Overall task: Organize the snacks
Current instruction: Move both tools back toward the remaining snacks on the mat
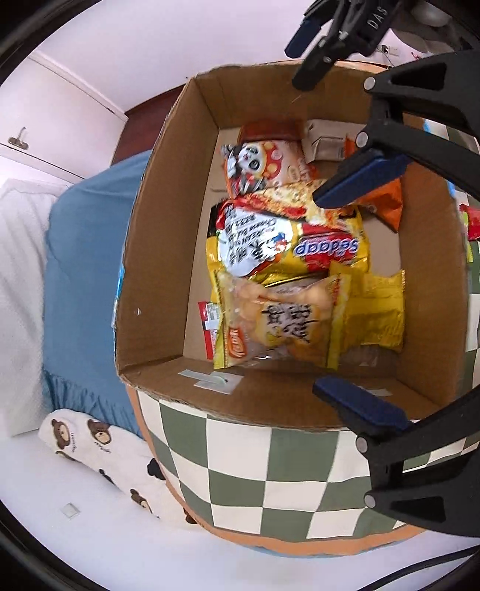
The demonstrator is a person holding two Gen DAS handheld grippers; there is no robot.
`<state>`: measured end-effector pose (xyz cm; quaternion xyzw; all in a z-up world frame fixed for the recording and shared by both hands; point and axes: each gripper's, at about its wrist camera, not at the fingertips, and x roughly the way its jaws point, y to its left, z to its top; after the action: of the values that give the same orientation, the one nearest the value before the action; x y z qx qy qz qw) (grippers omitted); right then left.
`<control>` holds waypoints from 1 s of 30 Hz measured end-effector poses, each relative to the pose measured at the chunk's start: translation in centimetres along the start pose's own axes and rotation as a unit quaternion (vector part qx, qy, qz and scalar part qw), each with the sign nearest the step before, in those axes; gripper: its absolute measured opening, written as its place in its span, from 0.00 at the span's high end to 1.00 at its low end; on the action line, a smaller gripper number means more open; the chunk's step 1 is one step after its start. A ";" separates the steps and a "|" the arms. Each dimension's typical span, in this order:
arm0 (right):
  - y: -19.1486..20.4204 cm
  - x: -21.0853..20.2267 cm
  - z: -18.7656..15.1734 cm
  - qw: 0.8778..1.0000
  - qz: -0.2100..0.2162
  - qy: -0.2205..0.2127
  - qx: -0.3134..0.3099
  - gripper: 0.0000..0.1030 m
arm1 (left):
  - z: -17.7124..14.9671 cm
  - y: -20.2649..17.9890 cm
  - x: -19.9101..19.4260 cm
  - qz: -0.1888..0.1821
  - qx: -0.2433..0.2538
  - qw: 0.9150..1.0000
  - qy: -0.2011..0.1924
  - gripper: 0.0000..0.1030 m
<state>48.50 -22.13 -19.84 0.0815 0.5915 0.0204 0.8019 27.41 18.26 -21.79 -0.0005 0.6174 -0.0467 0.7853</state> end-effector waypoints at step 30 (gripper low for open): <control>-0.1 -11.3 -22.5 0.993 0.074 -0.007 0.087 0.10 | -19.8 -1.4 -8.5 0.009 0.044 0.997 -0.061 0.09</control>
<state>23.73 -21.33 -15.65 0.1945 0.5780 0.0281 0.7920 6.12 18.61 -18.13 0.0365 0.5659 -0.0669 0.8210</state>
